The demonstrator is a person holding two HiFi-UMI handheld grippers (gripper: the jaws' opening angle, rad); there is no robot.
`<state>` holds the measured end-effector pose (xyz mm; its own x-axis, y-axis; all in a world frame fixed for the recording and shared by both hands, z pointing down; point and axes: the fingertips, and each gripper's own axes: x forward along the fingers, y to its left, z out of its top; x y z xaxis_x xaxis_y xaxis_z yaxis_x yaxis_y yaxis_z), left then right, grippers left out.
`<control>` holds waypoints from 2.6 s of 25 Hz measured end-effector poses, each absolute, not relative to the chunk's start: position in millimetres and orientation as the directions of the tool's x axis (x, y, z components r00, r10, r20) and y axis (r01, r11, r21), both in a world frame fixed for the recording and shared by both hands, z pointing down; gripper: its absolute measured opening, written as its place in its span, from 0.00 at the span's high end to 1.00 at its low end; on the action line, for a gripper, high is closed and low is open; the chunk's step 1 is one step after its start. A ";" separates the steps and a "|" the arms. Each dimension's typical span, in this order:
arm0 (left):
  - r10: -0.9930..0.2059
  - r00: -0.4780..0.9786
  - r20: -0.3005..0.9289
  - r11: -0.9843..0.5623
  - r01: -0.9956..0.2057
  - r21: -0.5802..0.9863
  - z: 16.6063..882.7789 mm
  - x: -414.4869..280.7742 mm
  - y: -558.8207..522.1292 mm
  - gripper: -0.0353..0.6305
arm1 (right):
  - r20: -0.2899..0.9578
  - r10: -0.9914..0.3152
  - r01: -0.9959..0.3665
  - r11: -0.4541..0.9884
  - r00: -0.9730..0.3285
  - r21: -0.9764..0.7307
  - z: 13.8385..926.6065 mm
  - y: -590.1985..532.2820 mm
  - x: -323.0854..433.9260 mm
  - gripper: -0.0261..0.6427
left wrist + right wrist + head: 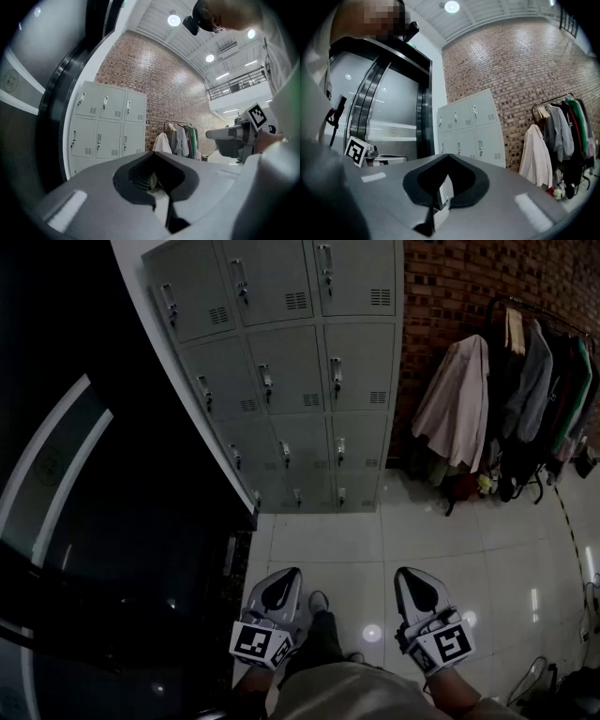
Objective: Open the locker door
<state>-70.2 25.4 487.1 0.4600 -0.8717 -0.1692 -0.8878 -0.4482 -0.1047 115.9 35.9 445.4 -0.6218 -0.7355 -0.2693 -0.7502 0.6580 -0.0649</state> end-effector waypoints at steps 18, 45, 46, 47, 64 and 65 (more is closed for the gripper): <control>-0.839 0.513 -0.185 -0.497 -0.858 -0.128 485.9 -130.4 -229.2 0.91 | -0.202 -0.750 -0.757 0.651 -0.630 -0.057 465.3 -208.5 37.7 0.96; -0.854 0.462 -0.240 -0.452 -0.887 -0.097 503.7 -213.2 -463.7 0.91 | -0.015 -0.804 -0.803 0.595 -0.595 -0.031 578.5 -641.4 -68.3 0.68; -0.860 0.450 -0.241 -0.442 -0.893 -0.090 502.9 -217.1 -465.3 0.91 | 0.006 -0.802 -0.802 0.596 -0.597 -0.039 584.7 -659.3 -71.9 0.67; -0.866 0.439 -0.241 -0.432 -0.898 -0.082 503.4 -220.8 -468.1 0.90 | 0.023 -0.801 -0.801 0.597 -0.598 -0.046 588.8 -676.9 -75.2 0.65; -0.914 0.359 -0.187 -0.358 -0.933 -0.041 526.6 -248.2 -484.3 0.90 | 0.142 -0.798 -0.810 0.584 -0.585 -0.053 616.4 -782.8 -113.0 0.66; -0.916 0.356 -0.186 -0.355 -0.934 -0.040 526.4 -249.5 -484.3 0.90 | 0.140 -0.799 -0.810 0.584 -0.585 -0.053 615.2 -779.4 -112.6 0.67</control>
